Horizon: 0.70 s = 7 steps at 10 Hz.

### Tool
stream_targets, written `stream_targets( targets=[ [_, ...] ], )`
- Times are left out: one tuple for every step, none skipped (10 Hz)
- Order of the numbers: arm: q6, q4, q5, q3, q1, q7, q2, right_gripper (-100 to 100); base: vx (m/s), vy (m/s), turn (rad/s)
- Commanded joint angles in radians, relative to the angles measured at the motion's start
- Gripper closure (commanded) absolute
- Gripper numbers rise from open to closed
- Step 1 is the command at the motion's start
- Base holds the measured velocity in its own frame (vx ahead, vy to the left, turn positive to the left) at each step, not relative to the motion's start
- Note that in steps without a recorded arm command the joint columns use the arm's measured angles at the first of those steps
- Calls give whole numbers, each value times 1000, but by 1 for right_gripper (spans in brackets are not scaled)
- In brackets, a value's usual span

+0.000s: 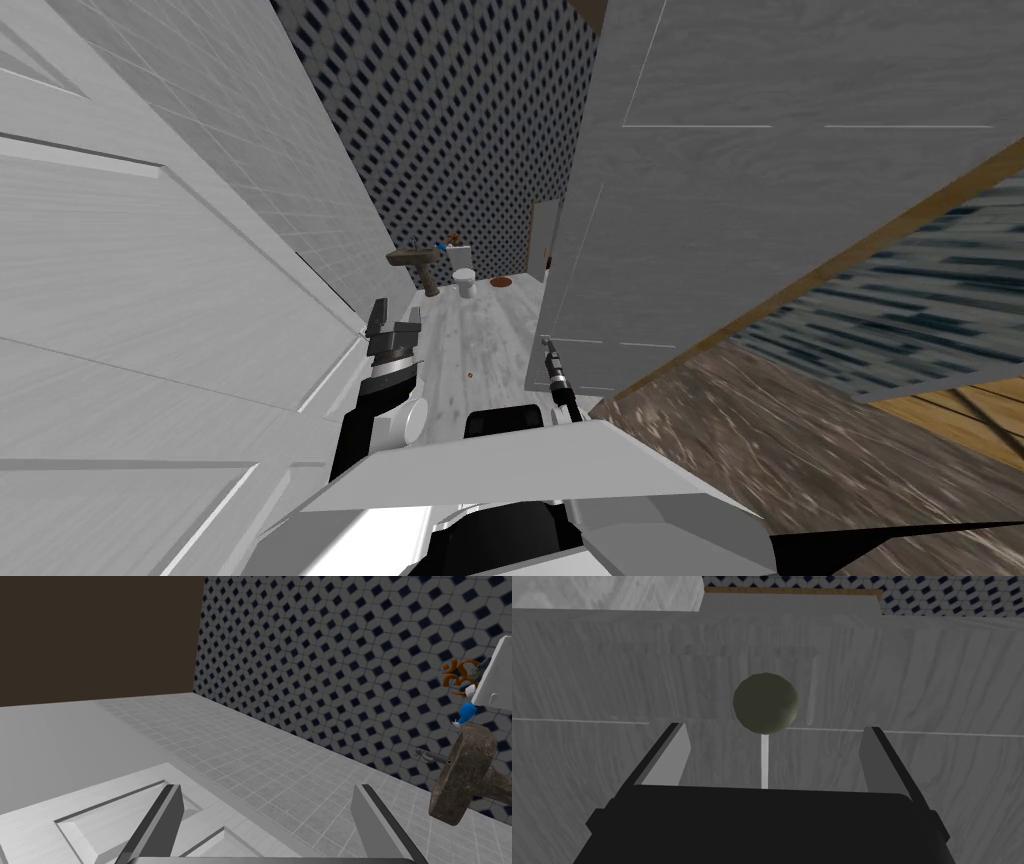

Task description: Push the door open

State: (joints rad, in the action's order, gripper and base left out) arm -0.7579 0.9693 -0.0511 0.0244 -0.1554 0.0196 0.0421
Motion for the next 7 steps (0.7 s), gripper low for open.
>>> stream_targets(
  targets=[
    [-5, -7, -1, -5, 5, 2, -9, -100, 236, -9, 26],
    [-7, -10, -2, -6, 7, 3, -15, -100, 197, -35, 15],
    [-7, -9, -1, -4, 4, 2, -12, -100, 72, -15, -2],
    [-7, -9, -1, -4, 4, 2, -12, 100, -13, 6, 4],
    [-7, -9, -1, -4, 4, 2, -12, 100, -25, 5, 6],
    [-7, -9, -1, -4, 4, 2, -12, 100, -17, 2, 2],
    [-7, -9, -1, -4, 4, 2, -12, 100, -11, 2, -2]
  ],
)
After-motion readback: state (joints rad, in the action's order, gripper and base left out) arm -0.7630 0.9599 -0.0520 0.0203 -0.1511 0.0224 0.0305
